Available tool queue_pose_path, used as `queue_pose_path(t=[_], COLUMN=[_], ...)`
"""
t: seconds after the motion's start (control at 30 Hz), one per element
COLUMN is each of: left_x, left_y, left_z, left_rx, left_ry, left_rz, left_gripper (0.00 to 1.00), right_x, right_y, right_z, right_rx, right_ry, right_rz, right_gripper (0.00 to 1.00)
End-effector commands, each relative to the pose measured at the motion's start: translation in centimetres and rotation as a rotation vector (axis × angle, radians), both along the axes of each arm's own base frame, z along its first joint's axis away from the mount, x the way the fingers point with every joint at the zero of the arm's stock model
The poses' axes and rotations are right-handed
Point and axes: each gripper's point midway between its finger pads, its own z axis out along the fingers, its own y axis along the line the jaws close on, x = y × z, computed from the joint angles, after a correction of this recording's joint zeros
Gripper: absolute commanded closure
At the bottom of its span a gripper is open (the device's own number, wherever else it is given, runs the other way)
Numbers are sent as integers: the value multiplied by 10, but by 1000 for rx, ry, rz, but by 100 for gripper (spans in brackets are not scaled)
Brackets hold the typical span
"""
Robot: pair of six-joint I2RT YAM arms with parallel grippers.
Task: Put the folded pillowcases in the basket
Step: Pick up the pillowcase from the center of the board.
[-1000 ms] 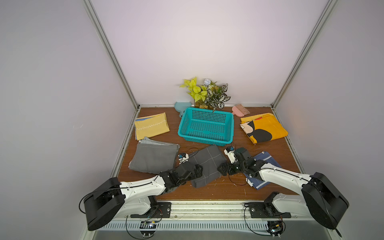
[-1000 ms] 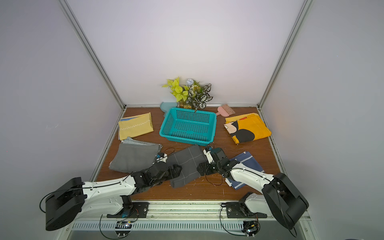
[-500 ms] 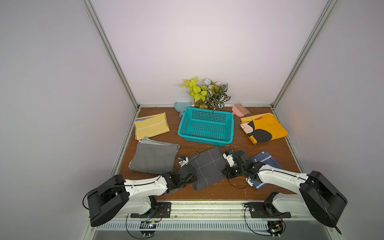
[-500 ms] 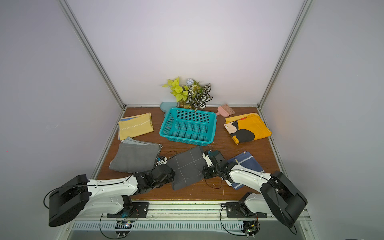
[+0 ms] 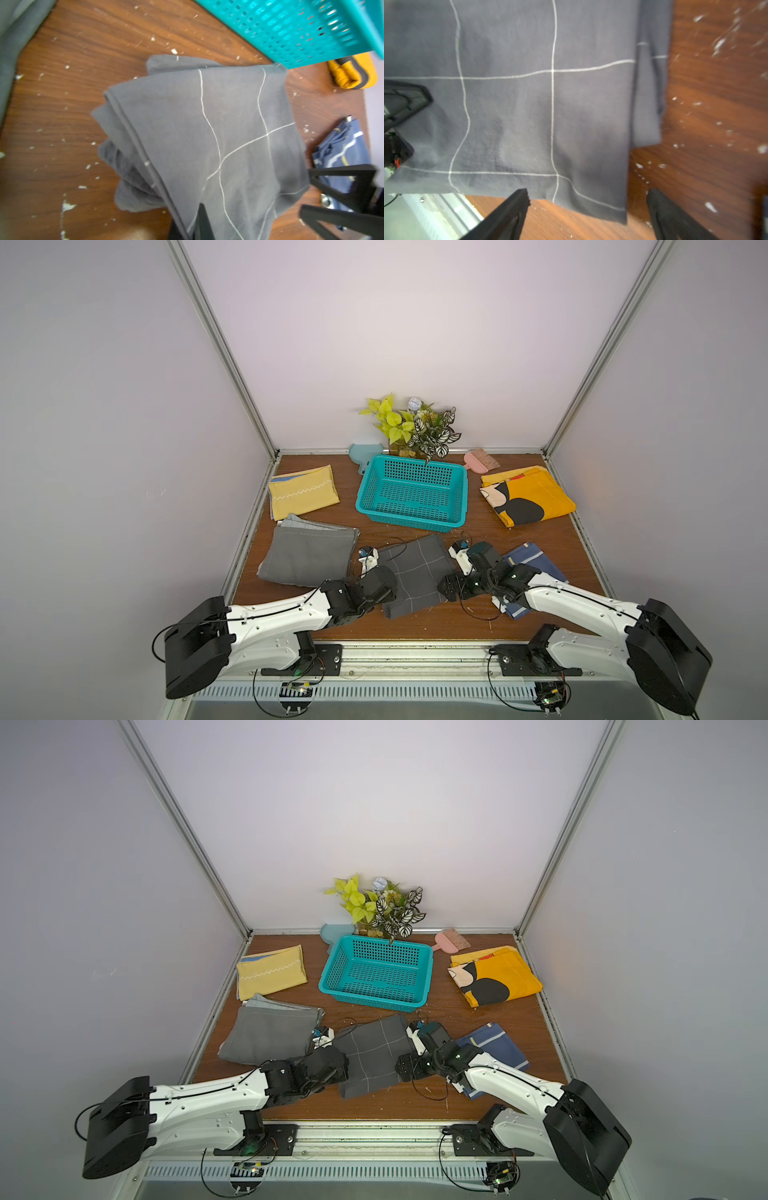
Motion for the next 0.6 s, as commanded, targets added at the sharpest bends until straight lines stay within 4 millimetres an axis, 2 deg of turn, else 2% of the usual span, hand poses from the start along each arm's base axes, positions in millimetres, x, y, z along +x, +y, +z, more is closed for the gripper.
queue_pose_path(t=[0.0, 0.23, 0.37, 0.53, 0.57], left_x=[-5, -1, -1, 0, 1], left_y=[15, 14, 11, 9, 8], left_z=[-14, -4, -6, -6, -6], left_rx=[56, 76, 79, 73, 71], left_ry=[17, -6, -2, -5, -7], left_rz=[24, 16, 8, 9, 9], left_gripper=[100, 100, 100, 100, 100], right_x=[20, 42, 38, 28, 25], right_y=[-6, 11, 31, 37, 35], right_z=[11, -1, -8, -10, -12], right_rx=[-7, 34, 66, 83, 74], right_ry=[-68, -82, -23, 5, 14], right_rz=[-36, -9, 72, 99, 97], right_gripper=[1, 1, 2, 11, 21])
